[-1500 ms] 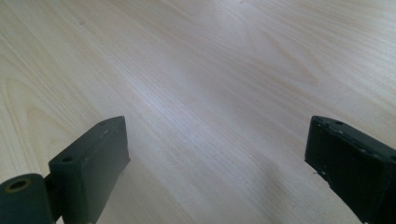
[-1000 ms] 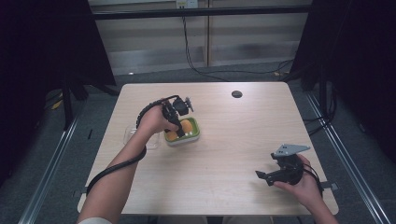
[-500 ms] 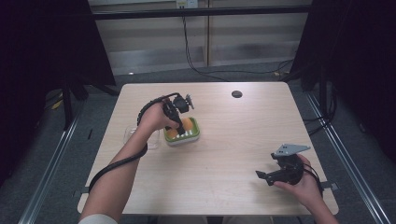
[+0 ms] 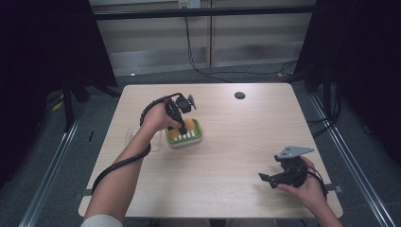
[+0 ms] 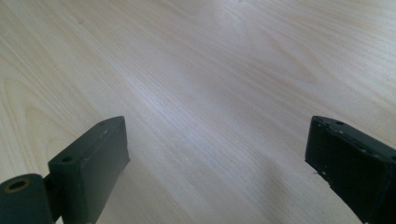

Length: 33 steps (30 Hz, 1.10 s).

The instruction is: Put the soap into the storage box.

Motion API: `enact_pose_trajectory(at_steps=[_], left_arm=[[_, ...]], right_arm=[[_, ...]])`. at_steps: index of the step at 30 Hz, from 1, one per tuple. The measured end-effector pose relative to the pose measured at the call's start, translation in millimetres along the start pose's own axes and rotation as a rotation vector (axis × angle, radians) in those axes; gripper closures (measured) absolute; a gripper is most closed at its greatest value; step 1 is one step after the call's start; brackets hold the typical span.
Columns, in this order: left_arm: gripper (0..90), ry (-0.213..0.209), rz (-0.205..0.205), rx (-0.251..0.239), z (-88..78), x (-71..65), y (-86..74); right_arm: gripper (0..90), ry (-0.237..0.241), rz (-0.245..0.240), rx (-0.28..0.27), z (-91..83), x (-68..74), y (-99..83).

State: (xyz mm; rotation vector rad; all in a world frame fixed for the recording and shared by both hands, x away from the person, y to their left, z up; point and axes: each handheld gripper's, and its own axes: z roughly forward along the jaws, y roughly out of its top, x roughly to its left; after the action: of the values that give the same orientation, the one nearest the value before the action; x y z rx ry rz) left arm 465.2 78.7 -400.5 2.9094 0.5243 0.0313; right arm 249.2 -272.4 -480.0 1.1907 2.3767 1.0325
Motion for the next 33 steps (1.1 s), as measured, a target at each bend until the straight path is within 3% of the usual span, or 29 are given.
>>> enact_pose_trajectory(at_steps=[12,13,19,22,23,26,27,31,33], left_arm=[[49.8,0.015,0.029,0.012,5.2,7.0,2.4],[49.7,0.008,0.006,-0.001,6.8,6.3,2.0],[49.8,0.009,0.021,0.008,11.3,9.7,2.8],[49.8,-0.017,0.023,0.019,11.9,11.6,4.0],[49.8,0.007,0.017,0.010,13.8,10.6,3.4],[49.7,0.008,0.015,0.016,14.9,11.1,3.5],[49.8,0.005,0.038,0.030,14.1,13.7,3.9],[49.8,0.023,0.015,0.009,17.7,13.7,3.3],[49.8,0.004,0.011,0.025,17.9,15.4,3.5]], right_arm=[[5.6,-0.002,-0.001,-0.004,-0.7,-0.9,0.0],[5.6,-0.003,-0.002,-0.003,-0.8,-1.0,0.0],[5.6,0.002,0.002,-0.007,-0.3,-1.2,0.0],[5.6,0.001,-0.001,-0.006,-0.6,-1.7,-0.1],[5.6,-0.001,-0.001,-0.006,-0.6,-1.7,-0.2],[5.6,0.001,0.000,-0.007,-0.8,-1.7,-0.1],[5.6,0.000,0.001,-0.008,-0.9,-1.8,-0.1],[5.6,0.001,-0.003,-0.007,-0.7,-1.7,-0.2],[5.6,-0.002,-0.004,-0.004,-0.8,-1.1,0.1]])
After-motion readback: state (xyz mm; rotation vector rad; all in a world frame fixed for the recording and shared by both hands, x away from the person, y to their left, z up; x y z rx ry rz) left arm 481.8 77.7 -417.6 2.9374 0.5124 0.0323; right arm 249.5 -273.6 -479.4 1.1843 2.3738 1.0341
